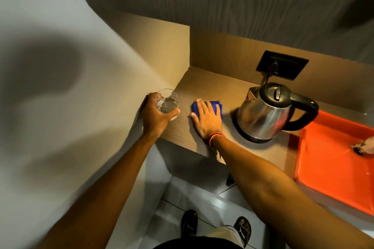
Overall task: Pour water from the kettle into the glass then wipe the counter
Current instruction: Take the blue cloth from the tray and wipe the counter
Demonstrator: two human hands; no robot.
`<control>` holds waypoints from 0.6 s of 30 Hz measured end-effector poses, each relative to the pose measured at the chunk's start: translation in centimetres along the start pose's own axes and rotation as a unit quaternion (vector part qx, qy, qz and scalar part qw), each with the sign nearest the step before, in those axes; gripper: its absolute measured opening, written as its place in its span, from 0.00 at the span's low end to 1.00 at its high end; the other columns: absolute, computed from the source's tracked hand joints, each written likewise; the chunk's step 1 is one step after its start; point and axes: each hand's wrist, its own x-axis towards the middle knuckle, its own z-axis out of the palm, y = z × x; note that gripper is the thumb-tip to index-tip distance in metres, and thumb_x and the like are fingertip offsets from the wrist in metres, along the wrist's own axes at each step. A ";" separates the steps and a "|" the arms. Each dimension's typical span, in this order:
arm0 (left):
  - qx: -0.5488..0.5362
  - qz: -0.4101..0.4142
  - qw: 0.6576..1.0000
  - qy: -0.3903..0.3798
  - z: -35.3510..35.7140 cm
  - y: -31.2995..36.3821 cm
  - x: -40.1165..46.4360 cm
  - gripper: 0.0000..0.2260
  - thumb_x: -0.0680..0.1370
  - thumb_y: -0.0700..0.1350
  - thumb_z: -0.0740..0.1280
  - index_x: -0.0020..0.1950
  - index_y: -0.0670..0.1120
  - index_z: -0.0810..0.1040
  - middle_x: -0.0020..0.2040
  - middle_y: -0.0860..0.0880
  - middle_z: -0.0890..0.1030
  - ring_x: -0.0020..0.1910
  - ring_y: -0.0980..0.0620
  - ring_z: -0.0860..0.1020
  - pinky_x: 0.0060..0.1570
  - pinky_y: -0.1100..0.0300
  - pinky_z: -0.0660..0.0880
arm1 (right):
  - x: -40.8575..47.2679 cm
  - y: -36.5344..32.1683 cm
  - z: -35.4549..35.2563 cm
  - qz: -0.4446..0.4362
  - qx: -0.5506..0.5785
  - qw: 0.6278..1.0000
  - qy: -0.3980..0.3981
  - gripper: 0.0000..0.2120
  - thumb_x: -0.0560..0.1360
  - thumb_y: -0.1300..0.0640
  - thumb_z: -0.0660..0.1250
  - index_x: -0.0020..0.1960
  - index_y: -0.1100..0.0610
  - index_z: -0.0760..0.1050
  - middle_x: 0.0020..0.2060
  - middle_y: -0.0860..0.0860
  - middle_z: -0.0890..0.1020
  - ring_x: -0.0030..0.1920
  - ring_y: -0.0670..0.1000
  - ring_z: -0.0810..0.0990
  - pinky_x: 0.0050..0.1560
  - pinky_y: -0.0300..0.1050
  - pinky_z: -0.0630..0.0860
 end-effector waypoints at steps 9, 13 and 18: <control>-0.001 0.005 1.000 0.007 0.2 1.5 0.9 0.36 0.64 0.53 0.83 0.66 0.43 0.75 0.62 0.45 0.81 0.56 0.54 0.78 0.46 0.73 0.74 | -4.3 -0.1 1.8 -0.129 -0.054 0.990 -0.011 0.32 0.84 0.38 0.46 0.83 0.52 0.51 0.81 0.49 0.59 0.82 0.53 0.56 0.82 0.59 0.48; 0.008 -0.011 1.000 -0.007 0.4 0.8 0.8 0.36 0.62 0.54 0.83 0.65 0.45 0.74 0.60 0.46 0.81 0.54 0.54 0.79 0.38 0.79 0.71 | -5.0 2.6 1.2 -0.035 -0.018 0.999 0.018 0.33 0.83 0.38 0.47 0.82 0.54 0.51 0.82 0.51 0.58 0.82 0.54 0.55 0.82 0.59 0.49; 0.021 -0.003 0.999 -0.049 2.0 1.7 0.3 0.38 0.62 0.54 0.83 0.66 0.45 0.73 0.62 0.44 0.81 0.53 0.55 0.77 0.38 0.76 0.71 | -6.7 2.9 1.1 0.067 0.019 0.995 0.072 0.33 0.83 0.39 0.49 0.82 0.54 0.53 0.81 0.51 0.60 0.81 0.54 0.57 0.82 0.59 0.48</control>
